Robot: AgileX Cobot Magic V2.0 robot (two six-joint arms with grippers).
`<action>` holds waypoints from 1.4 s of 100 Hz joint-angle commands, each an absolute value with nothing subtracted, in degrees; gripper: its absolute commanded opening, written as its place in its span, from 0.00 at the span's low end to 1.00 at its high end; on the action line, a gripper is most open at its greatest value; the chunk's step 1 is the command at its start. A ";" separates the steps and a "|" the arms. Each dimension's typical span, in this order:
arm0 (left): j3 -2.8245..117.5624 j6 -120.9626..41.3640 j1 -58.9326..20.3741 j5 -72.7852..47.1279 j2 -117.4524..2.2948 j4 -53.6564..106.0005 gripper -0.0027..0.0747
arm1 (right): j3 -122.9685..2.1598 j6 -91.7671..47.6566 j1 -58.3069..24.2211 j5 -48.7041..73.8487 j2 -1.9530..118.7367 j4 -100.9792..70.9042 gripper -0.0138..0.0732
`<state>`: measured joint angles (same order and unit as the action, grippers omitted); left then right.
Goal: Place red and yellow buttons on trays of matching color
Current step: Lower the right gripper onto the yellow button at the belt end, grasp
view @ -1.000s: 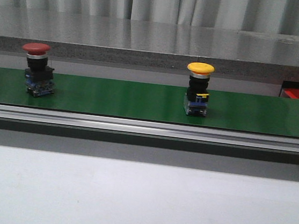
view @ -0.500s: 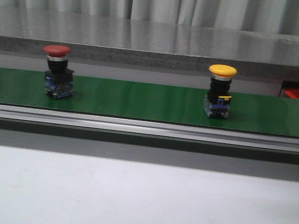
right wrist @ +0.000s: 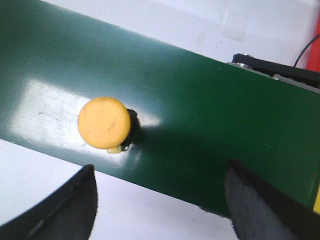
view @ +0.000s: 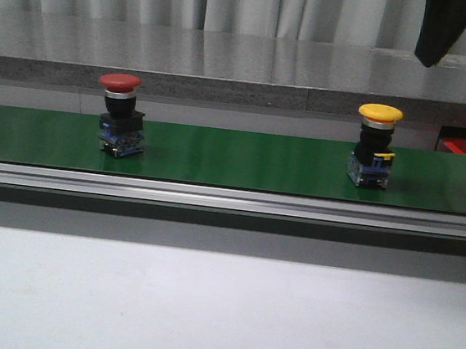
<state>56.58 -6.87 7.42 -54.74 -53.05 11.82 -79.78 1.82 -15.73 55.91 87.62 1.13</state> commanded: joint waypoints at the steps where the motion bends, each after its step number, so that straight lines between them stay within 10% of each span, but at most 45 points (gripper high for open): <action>1: 57.91 -6.88 7.11 -51.57 -52.54 13.06 0.01 | -83.73 0.44 -15.74 56.85 87.80 -0.42 0.78; 88: 57.91 -6.88 7.11 -51.57 -52.54 13.06 0.01 | -88.07 0.44 -11.44 60.57 99.63 -1.50 0.77; 117: 57.91 -6.88 7.11 -51.57 -52.54 13.06 0.01 | -88.07 2.09 -10.35 61.14 99.64 -0.84 0.39; 140: 57.91 -6.88 7.11 -51.57 -52.54 13.06 0.01 | -87.99 6.57 -9.08 63.97 95.84 3.43 0.36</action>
